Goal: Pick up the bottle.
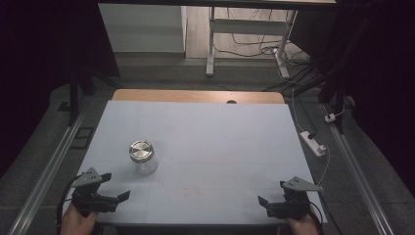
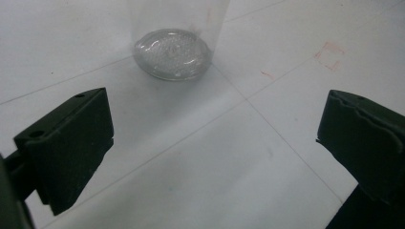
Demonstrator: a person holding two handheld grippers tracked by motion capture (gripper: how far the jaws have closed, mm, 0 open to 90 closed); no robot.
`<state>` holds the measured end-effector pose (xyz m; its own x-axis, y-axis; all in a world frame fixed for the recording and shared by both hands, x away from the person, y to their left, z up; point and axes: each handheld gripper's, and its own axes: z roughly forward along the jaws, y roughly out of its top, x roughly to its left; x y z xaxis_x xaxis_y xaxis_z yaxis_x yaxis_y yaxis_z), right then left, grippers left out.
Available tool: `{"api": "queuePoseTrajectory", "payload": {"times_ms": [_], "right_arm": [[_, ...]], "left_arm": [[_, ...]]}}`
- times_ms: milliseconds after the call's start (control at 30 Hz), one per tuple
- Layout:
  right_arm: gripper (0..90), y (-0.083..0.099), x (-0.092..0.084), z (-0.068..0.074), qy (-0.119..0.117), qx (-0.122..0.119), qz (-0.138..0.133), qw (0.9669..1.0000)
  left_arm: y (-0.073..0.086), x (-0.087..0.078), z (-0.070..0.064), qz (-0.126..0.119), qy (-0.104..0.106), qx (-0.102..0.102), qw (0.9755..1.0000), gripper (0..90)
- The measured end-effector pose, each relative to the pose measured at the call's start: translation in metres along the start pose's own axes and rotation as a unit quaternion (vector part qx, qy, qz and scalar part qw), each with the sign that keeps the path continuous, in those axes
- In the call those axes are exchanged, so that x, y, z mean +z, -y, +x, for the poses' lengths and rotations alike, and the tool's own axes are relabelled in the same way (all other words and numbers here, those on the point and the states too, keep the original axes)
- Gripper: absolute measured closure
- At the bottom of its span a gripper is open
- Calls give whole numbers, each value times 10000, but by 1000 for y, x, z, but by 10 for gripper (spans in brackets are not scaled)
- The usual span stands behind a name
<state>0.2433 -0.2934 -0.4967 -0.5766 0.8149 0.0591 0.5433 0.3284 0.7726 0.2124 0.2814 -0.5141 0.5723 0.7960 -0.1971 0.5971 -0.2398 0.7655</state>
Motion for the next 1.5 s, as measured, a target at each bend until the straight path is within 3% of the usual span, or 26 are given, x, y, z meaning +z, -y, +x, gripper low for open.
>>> {"api": "queuePoseTrajectory", "payload": {"times_ms": [533, 900, 1500], "right_arm": [[0, 0, 0, -1, -11, 11, 17, 10000], [0, 0, 1, -1, -21, -7, 41, 10000], [0, 0, 1, 0, -39, -18, 55, 10000]], "left_arm": [[-10, 16, 3, -26, -71, 216, 9997, 0], [-22, 31, 7, 73, -48, 143, 9999, 0], [-45, 57, 10, 188, -294, 318, 9989, 0]]}}
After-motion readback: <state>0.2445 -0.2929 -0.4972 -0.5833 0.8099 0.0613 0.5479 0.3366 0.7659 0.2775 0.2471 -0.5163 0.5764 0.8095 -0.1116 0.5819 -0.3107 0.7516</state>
